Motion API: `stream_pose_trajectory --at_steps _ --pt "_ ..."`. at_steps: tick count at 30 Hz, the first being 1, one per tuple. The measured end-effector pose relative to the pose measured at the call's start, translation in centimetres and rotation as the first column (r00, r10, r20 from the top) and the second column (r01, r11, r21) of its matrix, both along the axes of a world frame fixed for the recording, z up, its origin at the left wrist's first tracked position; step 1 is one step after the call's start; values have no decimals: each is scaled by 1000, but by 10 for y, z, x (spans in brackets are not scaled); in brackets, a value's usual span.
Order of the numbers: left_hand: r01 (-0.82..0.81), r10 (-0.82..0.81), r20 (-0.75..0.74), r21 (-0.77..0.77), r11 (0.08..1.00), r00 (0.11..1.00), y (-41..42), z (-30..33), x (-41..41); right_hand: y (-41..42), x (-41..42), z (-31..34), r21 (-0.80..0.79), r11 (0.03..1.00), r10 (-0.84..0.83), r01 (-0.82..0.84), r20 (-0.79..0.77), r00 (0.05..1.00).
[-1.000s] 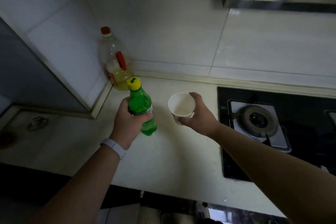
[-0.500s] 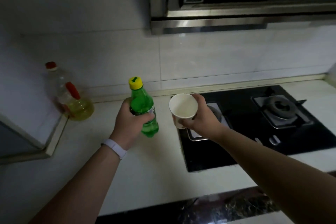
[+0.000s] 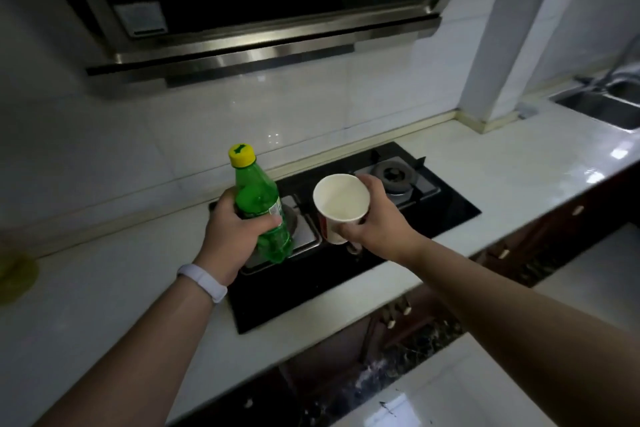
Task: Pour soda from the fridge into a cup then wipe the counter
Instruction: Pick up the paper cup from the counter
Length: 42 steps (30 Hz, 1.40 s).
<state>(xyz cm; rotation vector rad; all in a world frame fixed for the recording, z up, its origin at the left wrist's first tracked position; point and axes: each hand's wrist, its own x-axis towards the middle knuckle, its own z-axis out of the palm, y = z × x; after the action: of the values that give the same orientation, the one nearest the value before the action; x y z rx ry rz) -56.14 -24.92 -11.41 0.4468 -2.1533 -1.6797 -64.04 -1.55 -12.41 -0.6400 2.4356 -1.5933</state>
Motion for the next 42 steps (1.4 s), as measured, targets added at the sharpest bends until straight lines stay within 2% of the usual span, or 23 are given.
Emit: stream_pose_trajectory --at_steps 7,14,20,27,36,42 --pt "180 -179 -33 36 983 983 133 4 -46 136 -4 1 23 987 -156 156 -10 988" --pt "369 -369 -8 26 929 930 232 3 -91 238 -7 2 23 921 -387 388 -31 922" --pt "533 -533 -10 17 846 846 307 -2 -139 308 -19 -4 18 837 -546 546 9 837" --pt "681 -683 -2 74 728 730 386 -20 -226 374 -61 -5 26 723 -691 690 19 723" --pt "801 -805 12 92 592 593 468 -29 -347 433 -128 1 83 547 -832 833 -56 552" --pt "865 -868 -15 90 493 497 538 -24 -381 481 -143 2 73 458 -885 886 -60 462"
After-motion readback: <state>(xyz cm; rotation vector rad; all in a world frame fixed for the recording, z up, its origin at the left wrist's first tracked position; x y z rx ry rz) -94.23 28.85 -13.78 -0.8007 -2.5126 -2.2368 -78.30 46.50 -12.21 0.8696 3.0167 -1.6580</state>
